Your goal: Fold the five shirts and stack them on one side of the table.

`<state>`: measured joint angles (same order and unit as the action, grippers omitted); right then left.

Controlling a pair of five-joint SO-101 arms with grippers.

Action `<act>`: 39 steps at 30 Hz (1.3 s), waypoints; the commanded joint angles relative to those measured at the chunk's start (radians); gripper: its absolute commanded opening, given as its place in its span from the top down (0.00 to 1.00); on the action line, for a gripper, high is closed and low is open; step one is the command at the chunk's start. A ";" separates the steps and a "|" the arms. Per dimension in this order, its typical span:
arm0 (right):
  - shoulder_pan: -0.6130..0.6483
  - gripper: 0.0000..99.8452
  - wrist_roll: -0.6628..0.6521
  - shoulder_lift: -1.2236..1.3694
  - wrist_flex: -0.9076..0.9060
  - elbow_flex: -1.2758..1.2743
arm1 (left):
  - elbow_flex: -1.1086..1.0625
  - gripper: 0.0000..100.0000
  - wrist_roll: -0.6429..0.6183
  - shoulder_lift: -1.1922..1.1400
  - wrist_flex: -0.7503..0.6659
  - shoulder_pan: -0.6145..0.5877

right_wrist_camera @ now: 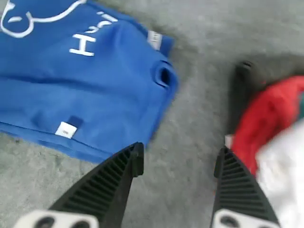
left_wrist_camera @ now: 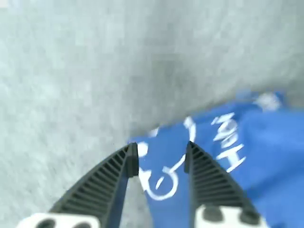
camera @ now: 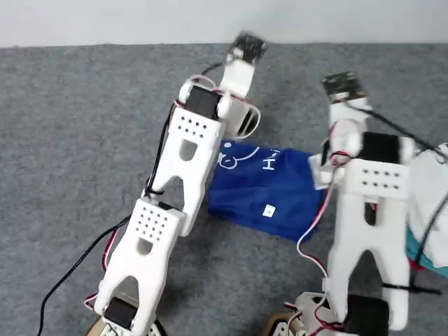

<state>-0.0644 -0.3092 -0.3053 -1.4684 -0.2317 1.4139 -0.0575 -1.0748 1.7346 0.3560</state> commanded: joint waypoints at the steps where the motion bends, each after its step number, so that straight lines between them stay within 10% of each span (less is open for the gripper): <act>1: 0.027 0.74 0.005 0.028 0.142 -0.075 | -0.053 0.84 0.015 -0.046 0.017 -0.028; 29: 0.156 0.75 0.075 0.685 0.424 -0.017 | 0.111 0.84 0.017 -0.281 0.003 -0.089; 35: 0.154 1.00 0.068 0.745 0.390 0.058 | 0.111 0.84 0.017 -0.281 0.011 -0.089; 39: 0.153 0.99 0.068 0.739 0.366 0.072 | 0.111 0.84 0.017 -0.282 0.012 -0.091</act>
<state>0.0721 -0.2432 0.3836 -1.1001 -0.1749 1.5014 -0.0529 -1.3602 1.7346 0.2562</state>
